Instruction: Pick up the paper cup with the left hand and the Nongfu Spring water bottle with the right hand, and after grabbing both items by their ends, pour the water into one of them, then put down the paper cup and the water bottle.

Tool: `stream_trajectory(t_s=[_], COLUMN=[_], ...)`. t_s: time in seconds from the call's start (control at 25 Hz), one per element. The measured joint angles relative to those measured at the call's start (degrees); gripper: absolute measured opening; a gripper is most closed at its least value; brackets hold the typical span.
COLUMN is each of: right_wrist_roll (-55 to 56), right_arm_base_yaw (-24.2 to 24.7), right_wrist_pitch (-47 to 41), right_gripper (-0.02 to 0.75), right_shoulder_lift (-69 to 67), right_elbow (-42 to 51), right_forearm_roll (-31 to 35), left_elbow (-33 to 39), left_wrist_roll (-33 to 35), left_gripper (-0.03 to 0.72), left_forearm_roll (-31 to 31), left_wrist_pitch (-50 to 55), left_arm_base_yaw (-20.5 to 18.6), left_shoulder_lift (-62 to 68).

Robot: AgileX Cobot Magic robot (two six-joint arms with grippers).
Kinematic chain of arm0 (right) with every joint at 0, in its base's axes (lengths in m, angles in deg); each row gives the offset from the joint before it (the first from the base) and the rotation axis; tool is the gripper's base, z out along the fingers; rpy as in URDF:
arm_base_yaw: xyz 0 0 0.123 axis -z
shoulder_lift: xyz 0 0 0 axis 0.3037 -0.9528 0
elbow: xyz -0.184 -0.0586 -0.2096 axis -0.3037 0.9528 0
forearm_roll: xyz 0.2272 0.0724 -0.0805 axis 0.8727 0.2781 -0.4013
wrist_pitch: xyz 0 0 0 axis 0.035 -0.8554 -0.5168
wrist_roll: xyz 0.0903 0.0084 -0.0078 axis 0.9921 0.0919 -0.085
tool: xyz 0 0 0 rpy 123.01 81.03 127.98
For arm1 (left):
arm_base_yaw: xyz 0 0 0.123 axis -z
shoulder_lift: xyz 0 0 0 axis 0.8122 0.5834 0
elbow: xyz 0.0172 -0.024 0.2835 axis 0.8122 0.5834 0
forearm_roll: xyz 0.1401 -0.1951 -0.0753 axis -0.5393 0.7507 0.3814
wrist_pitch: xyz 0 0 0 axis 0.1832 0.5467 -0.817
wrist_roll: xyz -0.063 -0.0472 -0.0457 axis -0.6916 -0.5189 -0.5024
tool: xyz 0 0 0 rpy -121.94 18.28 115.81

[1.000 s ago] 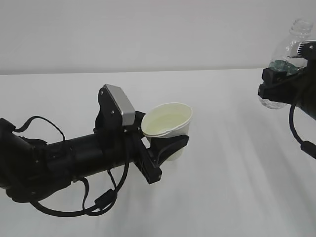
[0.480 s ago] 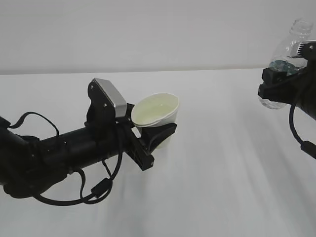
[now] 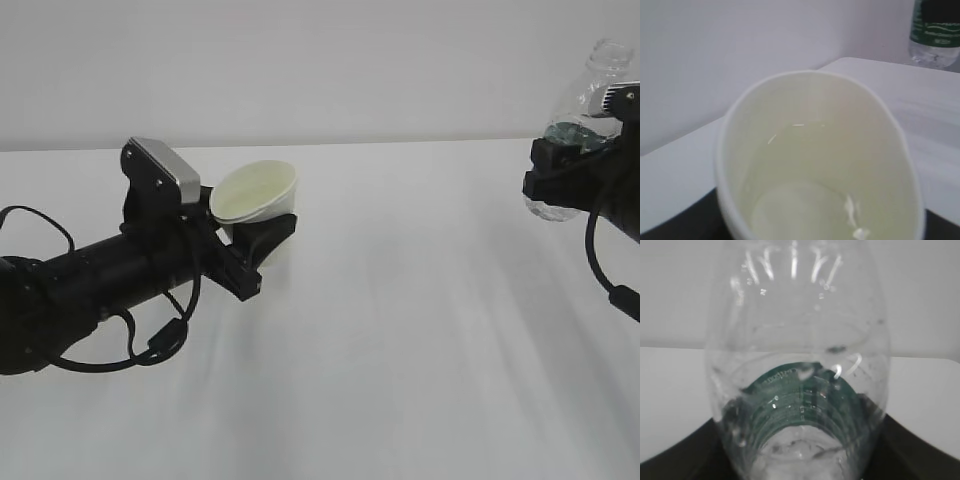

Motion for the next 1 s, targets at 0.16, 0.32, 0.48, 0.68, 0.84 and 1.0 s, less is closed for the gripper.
stream_trajectory(t_s=[0.16, 0.32, 0.48, 0.68, 0.84, 1.0], right_wrist_roll=[0.00, 0.00, 0.00, 0.00, 0.00, 0.00], right_arm_base_yaw=[0.00, 0.00, 0.00, 0.00, 0.00, 0.00], right_wrist_pitch=[0.00, 0.00, 0.00, 0.00, 0.00, -0.10], right_gripper=[0.461, 0.461, 0.461, 0.461, 0.461, 0.461], right_shoulder_lift=[0.00, 0.00, 0.00, 0.00, 0.00, 0.00], right_elbow=[0.00, 0.00, 0.00, 0.00, 0.00, 0.00], right_forearm_roll=[0.00, 0.00, 0.00, 0.00, 0.00, 0.00], left_elbow=[0.00, 0.00, 0.00, 0.00, 0.00, 0.00], left_wrist_roll=[0.00, 0.00, 0.00, 0.00, 0.00, 0.00], left_gripper=[0.409, 0.409, 0.409, 0.409, 0.409, 0.409], left_forearm_roll=[0.00, 0.00, 0.09, 0.28, 0.70, 1.68], left_wrist_pitch=[0.00, 0.00, 0.00, 0.00, 0.00, 0.00], left_arm_base_yaw=[-2.92, -5.52, -8.15, -11.76, -14.97, -17.84], left_shoulder_lift=[0.00, 0.00, 0.00, 0.00, 0.00, 0.00])
